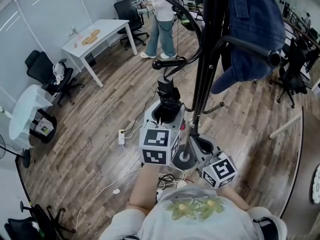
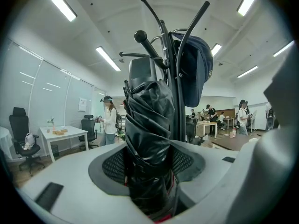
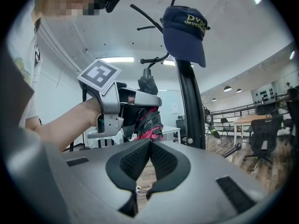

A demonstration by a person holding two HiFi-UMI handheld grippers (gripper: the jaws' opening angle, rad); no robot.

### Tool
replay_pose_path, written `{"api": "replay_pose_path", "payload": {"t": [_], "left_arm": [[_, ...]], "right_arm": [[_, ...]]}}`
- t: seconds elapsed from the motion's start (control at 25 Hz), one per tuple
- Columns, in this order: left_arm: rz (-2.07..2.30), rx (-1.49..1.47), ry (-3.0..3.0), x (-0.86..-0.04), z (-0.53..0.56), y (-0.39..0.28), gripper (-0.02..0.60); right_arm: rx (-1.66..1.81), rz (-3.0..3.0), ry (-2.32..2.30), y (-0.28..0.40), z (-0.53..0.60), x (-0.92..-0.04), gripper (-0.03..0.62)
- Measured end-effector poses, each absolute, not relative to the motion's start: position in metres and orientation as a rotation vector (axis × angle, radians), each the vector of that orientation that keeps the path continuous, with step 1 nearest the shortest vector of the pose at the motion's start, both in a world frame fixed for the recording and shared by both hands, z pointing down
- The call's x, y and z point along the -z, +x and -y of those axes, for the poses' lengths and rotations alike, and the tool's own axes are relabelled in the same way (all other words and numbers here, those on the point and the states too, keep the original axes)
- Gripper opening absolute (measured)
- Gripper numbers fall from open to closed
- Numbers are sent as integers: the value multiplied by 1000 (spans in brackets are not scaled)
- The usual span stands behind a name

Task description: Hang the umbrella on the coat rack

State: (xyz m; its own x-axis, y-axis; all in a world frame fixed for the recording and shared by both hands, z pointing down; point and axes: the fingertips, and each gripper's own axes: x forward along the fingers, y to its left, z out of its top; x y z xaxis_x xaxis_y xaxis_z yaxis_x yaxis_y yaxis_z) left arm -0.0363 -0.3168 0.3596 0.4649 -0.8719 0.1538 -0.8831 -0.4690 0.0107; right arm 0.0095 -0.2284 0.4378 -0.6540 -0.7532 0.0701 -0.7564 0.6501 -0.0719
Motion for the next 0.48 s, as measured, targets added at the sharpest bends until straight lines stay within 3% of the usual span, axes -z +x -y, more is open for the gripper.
{"api": "replay_pose_path", "payload": {"t": [0.48], "left_arm": [[1533,-234,2618,-369,327,-19,236]], "right_arm": [[-163,2815,1312,22,237,-439,5]]}}
